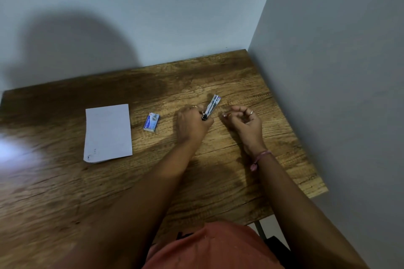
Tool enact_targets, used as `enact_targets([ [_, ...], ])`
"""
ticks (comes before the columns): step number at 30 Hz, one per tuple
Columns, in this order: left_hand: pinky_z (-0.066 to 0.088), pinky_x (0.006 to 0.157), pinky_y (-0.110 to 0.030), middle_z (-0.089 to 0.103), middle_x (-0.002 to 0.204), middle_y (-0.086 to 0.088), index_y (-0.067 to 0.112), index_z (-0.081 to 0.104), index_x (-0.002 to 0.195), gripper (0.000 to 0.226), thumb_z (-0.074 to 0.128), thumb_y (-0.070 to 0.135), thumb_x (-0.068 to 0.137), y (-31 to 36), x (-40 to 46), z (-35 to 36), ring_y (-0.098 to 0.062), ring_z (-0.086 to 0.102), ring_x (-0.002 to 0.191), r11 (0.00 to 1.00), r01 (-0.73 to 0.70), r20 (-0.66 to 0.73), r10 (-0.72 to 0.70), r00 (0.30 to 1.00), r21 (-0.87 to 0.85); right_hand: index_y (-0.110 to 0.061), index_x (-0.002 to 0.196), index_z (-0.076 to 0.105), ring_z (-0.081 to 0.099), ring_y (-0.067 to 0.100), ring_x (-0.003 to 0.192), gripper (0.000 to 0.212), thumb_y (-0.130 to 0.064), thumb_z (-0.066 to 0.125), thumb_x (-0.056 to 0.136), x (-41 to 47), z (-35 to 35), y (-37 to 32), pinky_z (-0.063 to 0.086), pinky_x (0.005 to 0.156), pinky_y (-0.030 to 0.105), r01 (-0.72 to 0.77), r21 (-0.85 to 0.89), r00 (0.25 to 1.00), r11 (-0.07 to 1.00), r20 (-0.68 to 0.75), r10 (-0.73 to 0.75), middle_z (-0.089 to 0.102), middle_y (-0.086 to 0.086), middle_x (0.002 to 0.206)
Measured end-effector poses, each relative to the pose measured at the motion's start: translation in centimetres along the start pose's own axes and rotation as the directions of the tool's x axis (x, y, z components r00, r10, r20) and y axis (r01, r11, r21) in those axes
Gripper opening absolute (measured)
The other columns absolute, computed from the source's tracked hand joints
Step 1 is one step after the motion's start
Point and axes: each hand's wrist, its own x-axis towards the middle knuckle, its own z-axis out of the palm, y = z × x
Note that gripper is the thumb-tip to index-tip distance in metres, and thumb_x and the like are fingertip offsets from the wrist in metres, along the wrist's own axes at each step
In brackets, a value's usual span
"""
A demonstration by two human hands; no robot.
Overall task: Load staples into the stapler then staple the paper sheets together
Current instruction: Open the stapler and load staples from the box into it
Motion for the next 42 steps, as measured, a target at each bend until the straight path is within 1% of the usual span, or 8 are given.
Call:
enact_targets([
  [5,0.033,0.070,-0.023,0.064,0.101,-0.008,0.011,0.067,0.109,0.030,0.067,0.019,0.080,-0.8,0.0,-0.8,-0.020,0.057,0.093,0.993,-0.034,-0.002,0.034,0.999,-0.109,-0.011,0.099,0.062,0.066,0.037,0.102,0.018,0.002,0.062,0.087,0.2,0.3,0.3,0.054,0.091,0.043,-0.023,0.125,1.000,0.992,0.007,0.023,0.063,0.025,0.103],
  [10,0.041,0.058,-0.005,0.065,0.091,-0.004,0.005,0.065,0.101,0.023,0.071,0.010,0.079,-1.2,-0.8,-1.2,-0.001,0.054,0.068,0.917,0.020,0.025,-0.011,1.000,-0.397,-0.012,0.101,0.065,0.068,0.024,0.094,0.022,0.001,0.066,0.084,-0.1,0.2,0.4,0.052,0.092,0.042,0.004,0.076,1.000,0.997,0.013,-0.005,0.070,0.014,0.098],
  [15,0.055,0.075,-0.026,0.071,0.097,-0.004,0.012,0.061,0.108,0.035,0.074,0.002,0.078,-1.1,-2.2,-2.3,-0.014,0.066,0.081,0.416,0.365,0.292,-0.231,0.928,-0.833,-0.007,0.105,0.063,0.066,0.004,0.076,0.026,0.006,0.066,0.082,-1.0,0.2,0.1,0.054,0.079,0.019,0.058,-0.007,0.998,0.998,0.026,-0.057,0.071,-0.001,0.085],
  [20,0.056,0.060,-0.016,0.068,0.099,-0.014,0.002,0.060,0.117,0.027,0.053,0.001,0.090,-1.2,-3.7,-4.9,-0.012,0.064,0.071,0.065,0.471,0.468,-0.056,0.882,-0.880,-0.008,0.110,0.061,0.066,0.006,0.081,0.033,0.008,0.065,0.081,-2.0,0.0,-0.7,0.054,0.084,0.023,0.096,-0.033,0.994,0.995,0.061,-0.093,0.069,0.002,0.091],
  [22,0.056,0.071,-0.019,0.066,0.102,-0.015,0.006,0.063,0.108,0.022,0.045,0.006,0.095,-1.0,-4.5,-5.9,-0.017,0.065,0.083,0.010,0.493,0.493,-0.014,0.870,-0.870,-0.008,0.111,0.060,0.066,0.005,0.083,0.035,0.008,0.066,0.081,-2.6,0.1,-1.5,0.054,0.085,0.024,0.129,-0.034,0.988,0.991,0.086,-0.125,0.069,0.001,0.093],
  [27,0.055,0.086,-0.027,0.067,0.113,-0.020,0.006,0.062,0.114,0.026,0.042,0.007,0.097,-1.1,-5.7,-8.0,-0.024,0.069,0.097,-0.007,0.539,0.538,0.047,0.841,-0.842,-0.012,0.110,0.060,0.065,0.009,0.091,0.036,0.005,0.068,0.080,-4.6,0.6,-4.6,0.053,0.088,0.027,0.268,-0.121,0.947,0.956,0.218,-0.237,0.069,0.004,0.100],
  [34,0.056,0.085,-0.027,0.068,0.113,-0.022,0.002,0.060,0.121,0.030,0.043,0.001,0.096,-2.2,-6.0,-12.2,-0.029,0.067,0.105,0.201,0.583,0.612,0.145,0.777,-0.787,-0.019,0.110,0.062,0.068,0.009,0.099,0.038,0.001,0.071,0.079,-6.8,2.1,-10.0,0.055,0.085,0.026,0.463,-0.312,0.841,0.830,0.451,-0.300,0.071,-0.005,0.101],
  [42,0.051,0.088,-0.029,0.071,0.108,-0.018,0.004,0.064,0.113,0.026,0.047,0.002,0.094,-3.2,-6.1,-15.9,-0.026,0.069,0.103,0.392,0.539,0.630,0.153,0.761,-0.746,-0.025,0.111,0.063,0.062,0.004,0.107,0.035,-0.021,0.075,0.079,-8.0,5.4,-12.4,0.046,0.098,0.037,0.701,-0.489,0.703,0.519,0.595,-0.389,0.072,-0.016,0.096],
])
